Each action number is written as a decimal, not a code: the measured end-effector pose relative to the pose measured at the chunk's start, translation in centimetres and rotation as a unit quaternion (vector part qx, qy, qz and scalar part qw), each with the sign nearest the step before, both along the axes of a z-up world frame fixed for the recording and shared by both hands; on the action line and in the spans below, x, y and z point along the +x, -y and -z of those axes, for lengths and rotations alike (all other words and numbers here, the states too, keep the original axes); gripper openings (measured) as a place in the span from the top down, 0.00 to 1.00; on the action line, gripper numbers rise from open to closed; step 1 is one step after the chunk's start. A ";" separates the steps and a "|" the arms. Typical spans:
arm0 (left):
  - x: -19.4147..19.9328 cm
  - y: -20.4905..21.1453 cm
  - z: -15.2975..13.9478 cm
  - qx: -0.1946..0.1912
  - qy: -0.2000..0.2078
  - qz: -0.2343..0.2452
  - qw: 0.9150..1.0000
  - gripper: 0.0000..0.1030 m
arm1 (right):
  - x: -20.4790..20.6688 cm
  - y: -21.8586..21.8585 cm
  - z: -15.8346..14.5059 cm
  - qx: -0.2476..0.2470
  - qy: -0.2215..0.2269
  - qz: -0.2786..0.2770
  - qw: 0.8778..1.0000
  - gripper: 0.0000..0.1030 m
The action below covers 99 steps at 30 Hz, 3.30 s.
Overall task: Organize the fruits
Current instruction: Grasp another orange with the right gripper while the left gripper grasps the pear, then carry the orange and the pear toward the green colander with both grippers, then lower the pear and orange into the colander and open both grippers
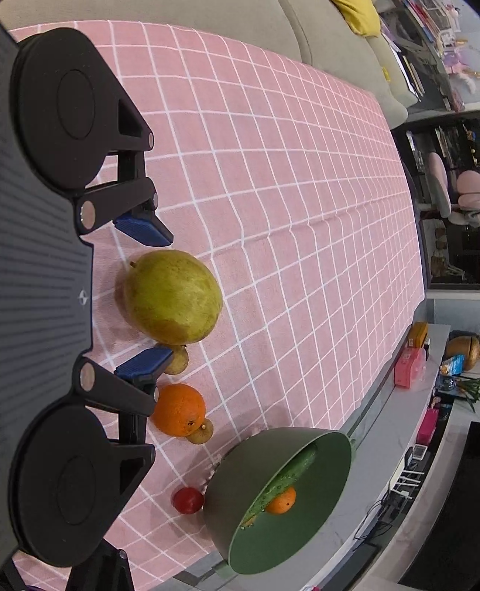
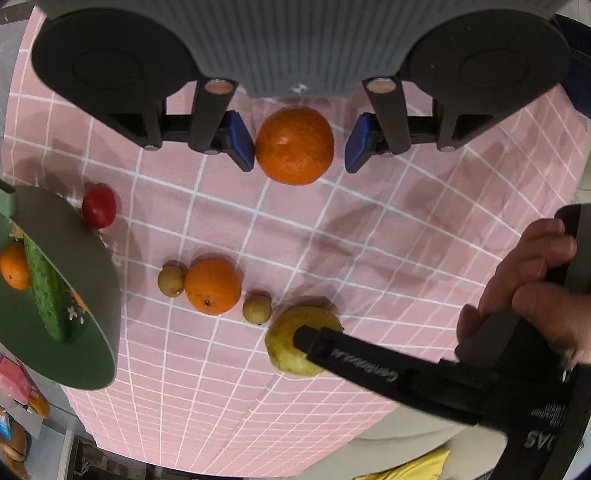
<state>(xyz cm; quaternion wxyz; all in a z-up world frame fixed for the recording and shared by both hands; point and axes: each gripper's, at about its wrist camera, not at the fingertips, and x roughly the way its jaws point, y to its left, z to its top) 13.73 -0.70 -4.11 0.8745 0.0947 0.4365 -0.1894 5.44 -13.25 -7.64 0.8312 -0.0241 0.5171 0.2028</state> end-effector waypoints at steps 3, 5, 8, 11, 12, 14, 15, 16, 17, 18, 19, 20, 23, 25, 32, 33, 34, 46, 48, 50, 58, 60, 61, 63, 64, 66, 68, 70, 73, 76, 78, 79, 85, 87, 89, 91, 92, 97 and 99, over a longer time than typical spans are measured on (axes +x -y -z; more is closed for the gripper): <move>0.6 0.1 0.5 -0.001 -0.003 0.001 1.000 0.28 | 0.2 0.0 0.5 -0.007 -0.008 0.004 1.000 0.50; 0.9 0.1 0.8 -0.006 -0.005 0.000 1.000 0.26 | 0.4 0.1 0.7 -0.004 -0.012 0.007 1.000 0.51; 1.4 0.1 1.1 -0.016 -0.010 0.000 1.000 0.23 | 0.5 0.2 0.8 0.000 -0.015 0.009 1.000 0.51; 1.7 0.3 1.5 -0.010 -0.011 0.004 1.000 0.22 | 0.6 0.1 0.9 0.004 -0.021 0.011 1.000 0.51; 1.8 0.4 1.6 -0.007 -0.012 0.005 1.000 0.22 | 0.7 0.2 0.9 0.006 -0.023 0.011 1.000 0.51; 2.1 0.3 2.0 -0.007 -0.016 0.004 1.000 0.22 | 0.7 0.3 1.1 0.013 -0.028 0.013 0.999 0.53; 2.2 0.2 2.2 -0.011 -0.021 0.004 1.000 0.22 | 0.7 0.4 1.1 0.017 -0.030 0.014 0.999 0.54; 2.4 0.0 2.3 -0.017 -0.025 0.002 1.000 0.25 | 0.8 0.4 1.1 0.021 -0.033 0.013 0.999 0.57; 2.5 -0.1 2.4 -0.024 -0.030 0.001 0.999 0.25 | 0.9 0.5 1.1 0.023 -0.035 0.014 0.999 0.57; 2.5 -0.2 2.5 -0.027 -0.032 0.000 0.999 0.26 | 0.9 0.4 1.1 0.023 -0.036 0.013 0.999 0.57; 2.6 -0.2 2.5 -0.027 -0.035 0.000 0.999 0.26 | 0.9 0.4 1.1 0.024 -0.037 0.014 0.999 0.57; 2.6 -0.3 2.6 -0.026 -0.036 0.000 0.999 0.26 | 0.9 0.4 1.1 0.025 -0.038 0.014 0.999 0.58; 2.6 -0.3 2.5 -0.025 -0.036 0.001 0.999 0.27 | 0.9 0.5 1.1 0.026 -0.040 0.014 0.999 0.58; 2.5 -0.3 2.5 -0.024 -0.034 0.001 0.999 0.27 | 1.0 0.6 1.1 0.024 -0.041 0.015 0.999 0.59; 1.8 -0.4 2.0 -0.022 -0.040 0.008 0.999 0.27 | 1.5 1.5 0.8 0.022 -0.038 0.028 0.999 0.59; 1.7 -0.4 1.8 -0.022 -0.039 0.007 0.999 0.27 | 1.7 1.6 0.7 0.022 -0.037 0.030 0.999 0.59; 1.5 -0.6 1.7 -0.022 -0.037 0.005 0.999 0.27 | 1.8 1.8 0.5 0.022 -0.035 0.032 0.999 0.59; -0.6 -1.5 -2.0 -0.042 -0.016 -0.025 0.999 0.27 | 4.2 5.6 -3.7 0.037 0.024 0.082 0.996 0.59; -1.1 -0.8 -2.8 -0.038 -0.011 -0.018 0.999 0.27 | 4.7 7.0 -4.7 0.045 0.036 0.099 0.993 0.59; -1.7 -0.1 -3.4 -0.043 -0.010 -0.013 0.999 0.27 | 5.2 8.3 -5.5 0.050 0.046 0.116 0.991 0.59; -2.7 4.0 -4.5 -0.043 -0.015 0.009 0.999 0.27 | 5.9 12.7 -7.5 0.070 0.067 0.168 0.981 0.59; -2.7 5.4 -4.9 -0.045 -0.011 0.018 0.999 0.27 | 6.1 13.9 -7.9 0.078 0.072 0.182 0.978 0.59; -2.7 6.2 -5.2 -0.048 -0.009 0.024 0.999 0.27 | 6.0 14.4 -8.1 0.081 0.074 0.188 0.976 0.59; -2.5 7.8 -5.6 -0.051 -0.005 0.038 0.998 0.27 | 6.3 15.8 -8.5 0.088 0.079 0.202 0.972 0.59; -2.3 8.8 -5.8 -0.051 -0.003 0.047 0.998 0.27 | 6.4 16.4 -8.6 0.089 0.080 0.208 0.971 0.59; -2.0 10.6 -6.0 -0.049 0.002 0.062 0.997 0.27 | 6.8 17.8 -8.7 0.092 0.082 0.223 0.967 0.59; -1.5 12.4 -6.1 -0.047 0.005 0.075 0.996 0.27 | 7.2 19.1 -8.8 0.092 0.081 0.238 0.963 0.59; -1.1 14.1 -6.0 -0.046 0.007 0.088 0.995 0.27 | 7.5 20.1 -8.7 0.090 0.079 0.249 0.961 0.59; -0.7 16.3 -5.5 -0.043 0.007 0.106 0.993 0.27 | 7.9 21.2 -8.5 0.091 0.075 0.261 0.958 0.59; -0.4 17.8 -4.7 -0.038 0.004 0.119 0.992 0.27 | 8.1 21.8 -8.3 0.090 0.070 0.266 0.957 0.59; -0.4 18.6 -4.1 -0.033 0.001 0.125 0.992 0.27 | 8.3 21.9 -8.1 0.088 0.066 0.264 0.958 0.59; -0.3 18.8 -3.8 -0.030 -0.002 0.127 0.991 0.27 | 8.5 21.9 -7.9 0.086 0.061 0.261 0.960 0.59; 0.3 20.4 -2.1 0.000 -0.015 0.140 0.990 0.27 | 9.6 21.5 -6.1 0.063 0.033 0.251 0.965 0.59; 0.2 20.7 -1.9 0.005 -0.019 0.144 0.989 0.27 | 9.7 21.2 -5.7 0.057 0.026 0.249 0.967 0.59; 0.2 20.5 -1.7 0.009 -0.021 0.146 0.989 0.27 | 10.0 21.2 -5.2 0.053 0.019 0.246 0.968 0.59; 0.3 20.6 -1.5 0.012 -0.023 0.146 0.989 0.27 | 10.1 21.0 -4.8 0.049 0.013 0.243 0.969 0.59; 0.4 20.6 -1.3 0.013 -0.025 0.146 0.989 0.27 | 10.1 20.9 -4.5 0.046 0.011 0.241 0.969 0.59; 0.6 20.9 -0.6 0.027 -0.038 0.152 0.987 0.27 | 10.8 20.6 -3.5 0.032 -0.006 0.235 0.971 0.59; 0.5 21.1 -0.3 0.031 -0.043 0.154 0.987 0.27 | 11.0 20.5 -3.1 0.027 -0.013 0.234 0.972 0.59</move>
